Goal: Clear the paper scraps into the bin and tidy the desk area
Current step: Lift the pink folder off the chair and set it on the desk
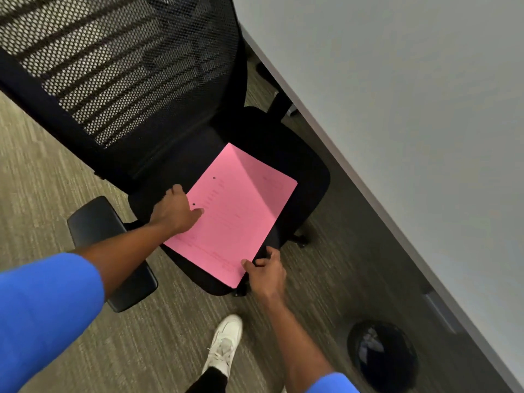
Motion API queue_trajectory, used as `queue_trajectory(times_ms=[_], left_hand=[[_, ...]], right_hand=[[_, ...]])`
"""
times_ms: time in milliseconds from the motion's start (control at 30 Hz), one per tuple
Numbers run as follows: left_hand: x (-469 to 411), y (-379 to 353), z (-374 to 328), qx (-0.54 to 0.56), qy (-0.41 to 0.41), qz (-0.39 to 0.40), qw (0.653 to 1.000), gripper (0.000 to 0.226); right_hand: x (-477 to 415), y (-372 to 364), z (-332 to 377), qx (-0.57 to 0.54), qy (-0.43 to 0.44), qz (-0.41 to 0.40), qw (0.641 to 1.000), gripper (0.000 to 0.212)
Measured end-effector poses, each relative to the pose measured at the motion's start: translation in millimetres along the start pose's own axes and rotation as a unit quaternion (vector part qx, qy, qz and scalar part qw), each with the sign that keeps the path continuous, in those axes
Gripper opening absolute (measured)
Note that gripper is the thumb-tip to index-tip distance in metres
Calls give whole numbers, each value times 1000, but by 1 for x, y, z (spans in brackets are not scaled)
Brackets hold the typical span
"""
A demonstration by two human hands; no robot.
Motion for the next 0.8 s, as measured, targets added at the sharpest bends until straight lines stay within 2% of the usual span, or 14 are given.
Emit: queue_trajectory(times_ms=[233, 433, 633, 800], left_hand=[[8, -8, 9, 23, 12, 43, 999, 59], [36, 6, 18, 49, -10, 60, 997, 24], [100, 29, 19, 109, -10, 97, 989, 26], [157, 41, 21, 166, -14, 103, 981, 27]], right_hand=[[2, -5, -6, -49, -36, 1, 998, 53], [24, 33, 11, -40, -21, 3, 999, 56], [63, 85, 27, 21, -5, 22, 1000, 63], [102, 121, 35, 11, 16, 41, 999, 63]])
Point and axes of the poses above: each hand's wrist, its own x-axis away from the middle knuckle, its own y-axis out of the back of the hand, z = x × y, the point moved 8 cm from there along -x, towards the middle knuckle, and after that the axes turned 6 degrees about y, right-handed, at the moved point
